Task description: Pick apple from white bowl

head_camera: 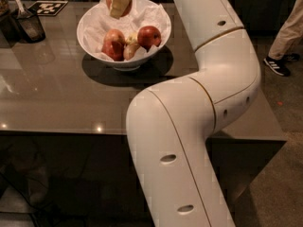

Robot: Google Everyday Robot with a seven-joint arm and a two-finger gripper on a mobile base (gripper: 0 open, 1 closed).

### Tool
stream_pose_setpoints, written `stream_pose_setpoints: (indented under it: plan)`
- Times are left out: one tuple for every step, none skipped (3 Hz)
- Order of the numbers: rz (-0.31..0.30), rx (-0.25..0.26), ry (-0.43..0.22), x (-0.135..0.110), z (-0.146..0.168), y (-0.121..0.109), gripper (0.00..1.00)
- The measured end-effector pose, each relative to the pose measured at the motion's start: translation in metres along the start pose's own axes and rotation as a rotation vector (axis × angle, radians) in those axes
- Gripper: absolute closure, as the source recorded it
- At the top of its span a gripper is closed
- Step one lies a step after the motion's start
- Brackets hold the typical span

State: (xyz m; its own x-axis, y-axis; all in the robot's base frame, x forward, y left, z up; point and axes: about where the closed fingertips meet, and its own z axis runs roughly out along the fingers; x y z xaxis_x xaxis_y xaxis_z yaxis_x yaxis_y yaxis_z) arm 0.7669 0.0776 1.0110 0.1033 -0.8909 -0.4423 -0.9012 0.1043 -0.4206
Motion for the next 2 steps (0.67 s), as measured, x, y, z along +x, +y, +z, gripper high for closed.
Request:
stream_pose_setpoints:
  plan:
    - [-0.022,0.040,0.010,-0.0109,-0.0301,-0.0023,1.00]
    - [-0.021,0.044,0.003,-0.0125,-0.0250,-0.0044,1.00]
